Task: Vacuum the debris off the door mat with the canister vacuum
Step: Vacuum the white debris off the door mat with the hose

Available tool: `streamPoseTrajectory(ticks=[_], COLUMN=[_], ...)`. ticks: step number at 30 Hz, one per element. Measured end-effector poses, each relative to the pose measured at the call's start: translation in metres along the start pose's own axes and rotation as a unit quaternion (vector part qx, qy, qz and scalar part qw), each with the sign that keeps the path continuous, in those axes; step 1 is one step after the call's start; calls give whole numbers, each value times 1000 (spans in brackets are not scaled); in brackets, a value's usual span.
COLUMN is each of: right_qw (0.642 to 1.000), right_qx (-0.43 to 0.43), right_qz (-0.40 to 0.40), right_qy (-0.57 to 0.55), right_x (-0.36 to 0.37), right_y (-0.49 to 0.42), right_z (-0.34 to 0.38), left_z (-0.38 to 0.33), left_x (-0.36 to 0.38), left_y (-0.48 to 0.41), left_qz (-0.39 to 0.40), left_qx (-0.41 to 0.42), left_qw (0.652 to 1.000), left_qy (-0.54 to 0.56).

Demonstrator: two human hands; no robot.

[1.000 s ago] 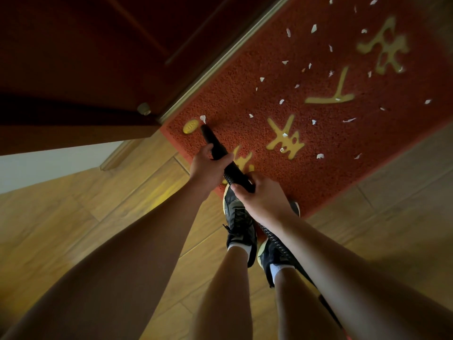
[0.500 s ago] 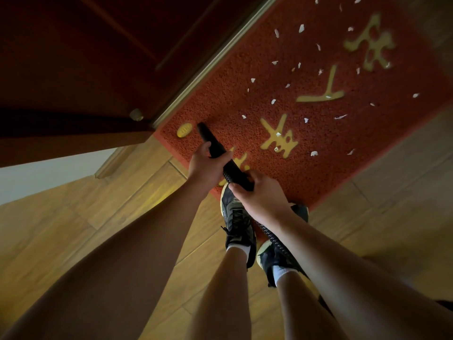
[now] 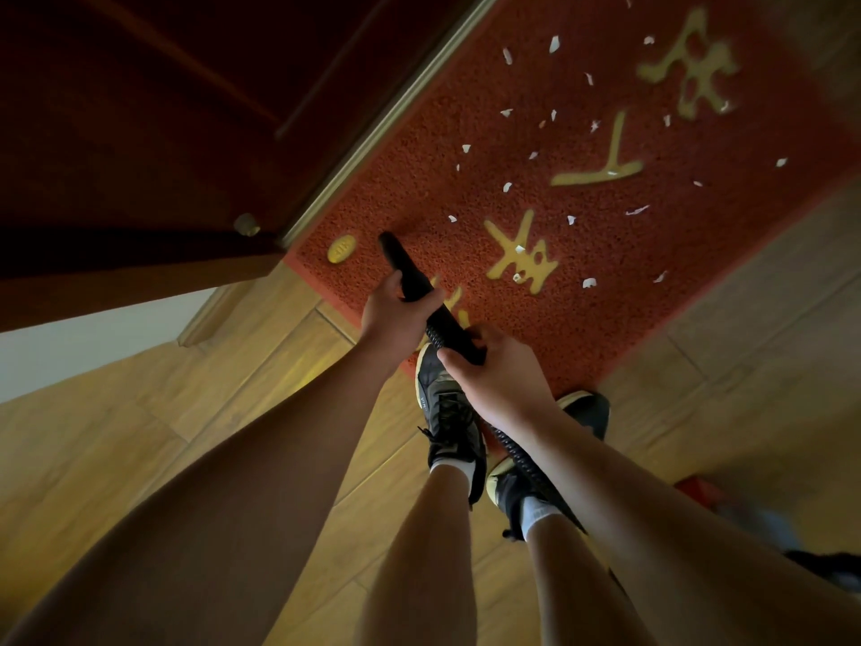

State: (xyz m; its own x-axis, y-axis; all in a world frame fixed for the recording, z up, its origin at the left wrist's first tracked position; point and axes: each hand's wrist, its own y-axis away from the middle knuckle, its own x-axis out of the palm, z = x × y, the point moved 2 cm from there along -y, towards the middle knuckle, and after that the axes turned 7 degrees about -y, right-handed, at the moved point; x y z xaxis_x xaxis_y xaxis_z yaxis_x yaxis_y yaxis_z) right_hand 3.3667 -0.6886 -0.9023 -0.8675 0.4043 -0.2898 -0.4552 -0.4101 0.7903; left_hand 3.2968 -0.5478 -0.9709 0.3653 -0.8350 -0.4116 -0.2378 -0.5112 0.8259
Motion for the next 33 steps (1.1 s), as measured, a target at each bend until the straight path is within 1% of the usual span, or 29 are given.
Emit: streamPoseTrajectory(ticks=[8,11,15,20,25,33], right_qw=[999,998,997,996,996,994], right_qx=[13,22,25,29,31,43], right_qz=[-33,-45,-58,-61,-60,-70], right_qy=[-34,-39,-47,-52,-63,-71], right_x=[-22,-28,-36,-42,-48,-55], right_y=[4,5,7,9,14,20], right_z=[-19,-24,-29,-36,-42,-52], left_z=[-11,-17,-23,-29,-29,-30], left_x=[29,38,49,56,66,80], left_y=[0,-3,-4,1,4,7], left_qz=[36,40,47,54,67,74], left_qx=[36,47,59,58,50,53], left_qw=[998,997,995,993,994,993], left_qy=[-27,-54,-65,-91,-70,-76])
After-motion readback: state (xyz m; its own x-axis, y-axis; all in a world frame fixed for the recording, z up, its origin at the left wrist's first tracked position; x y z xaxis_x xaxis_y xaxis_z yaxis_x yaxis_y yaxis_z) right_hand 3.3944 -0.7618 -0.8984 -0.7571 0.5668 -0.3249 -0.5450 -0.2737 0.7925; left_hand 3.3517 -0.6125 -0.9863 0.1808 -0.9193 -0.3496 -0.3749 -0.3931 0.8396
